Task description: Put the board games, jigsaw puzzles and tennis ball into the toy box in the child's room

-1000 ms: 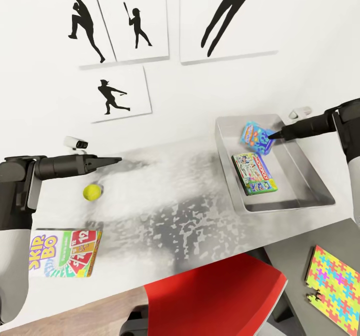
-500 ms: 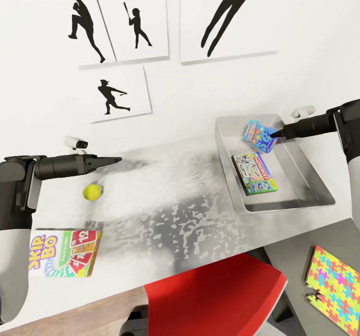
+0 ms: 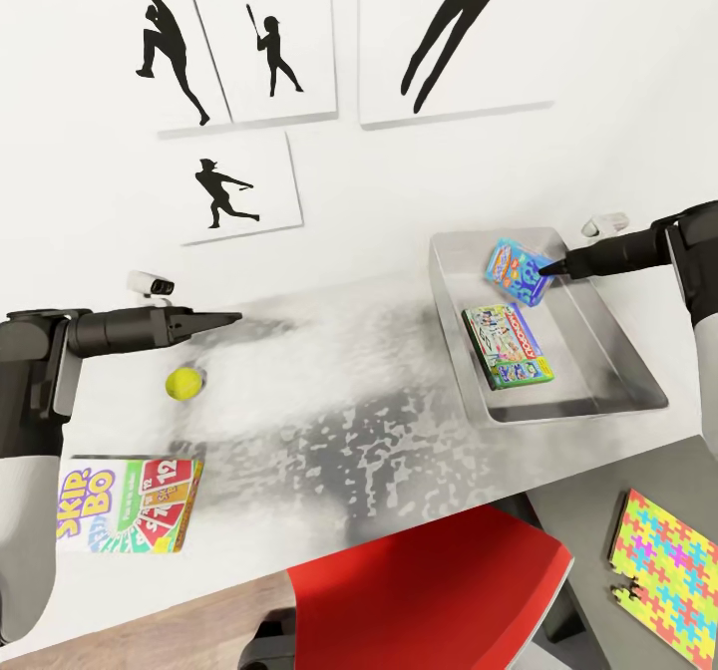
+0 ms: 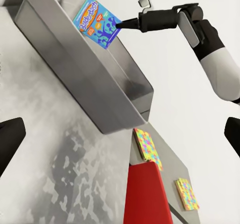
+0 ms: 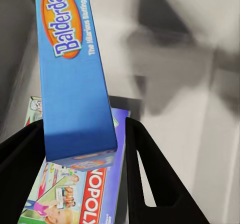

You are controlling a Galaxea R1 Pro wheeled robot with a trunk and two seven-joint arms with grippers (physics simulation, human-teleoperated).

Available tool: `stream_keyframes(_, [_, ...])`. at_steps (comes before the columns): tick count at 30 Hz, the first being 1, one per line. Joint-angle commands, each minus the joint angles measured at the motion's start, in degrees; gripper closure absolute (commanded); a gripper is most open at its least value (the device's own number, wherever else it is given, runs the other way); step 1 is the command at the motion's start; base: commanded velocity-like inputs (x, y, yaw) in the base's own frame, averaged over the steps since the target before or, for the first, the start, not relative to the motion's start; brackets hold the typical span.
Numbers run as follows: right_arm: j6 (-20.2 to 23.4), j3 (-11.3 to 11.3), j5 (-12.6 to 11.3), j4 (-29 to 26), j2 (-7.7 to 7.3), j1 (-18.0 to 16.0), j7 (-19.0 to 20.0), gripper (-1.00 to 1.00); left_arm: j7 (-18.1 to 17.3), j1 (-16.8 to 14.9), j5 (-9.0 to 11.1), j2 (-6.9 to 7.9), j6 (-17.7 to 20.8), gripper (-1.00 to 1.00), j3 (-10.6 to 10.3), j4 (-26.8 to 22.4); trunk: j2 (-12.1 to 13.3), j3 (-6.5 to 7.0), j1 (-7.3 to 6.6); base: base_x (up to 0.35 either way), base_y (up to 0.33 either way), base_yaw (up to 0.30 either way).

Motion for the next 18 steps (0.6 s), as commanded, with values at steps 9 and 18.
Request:
stream_keyframes(9, [0.21, -0.14, 0.49, -0.04, 0.12, -0.15, 0.40, 1.00, -0.24, -0.20, -0.03, 0.06, 0.61, -1.00, 0.02, 0.00, -0.09, -0.08, 0.03, 0.000, 0.000, 0.000])
stream_keyframes(18, [0.28, -0.21, 0.46, -0.09, 0.36, -0.44, 0.27, 1.00, -0.24, -0.28, -0.01, 0.07, 0.61, -1.00, 0.06, 0.00, -0.09, -0.08, 0.03, 0.000, 0.000, 0.000])
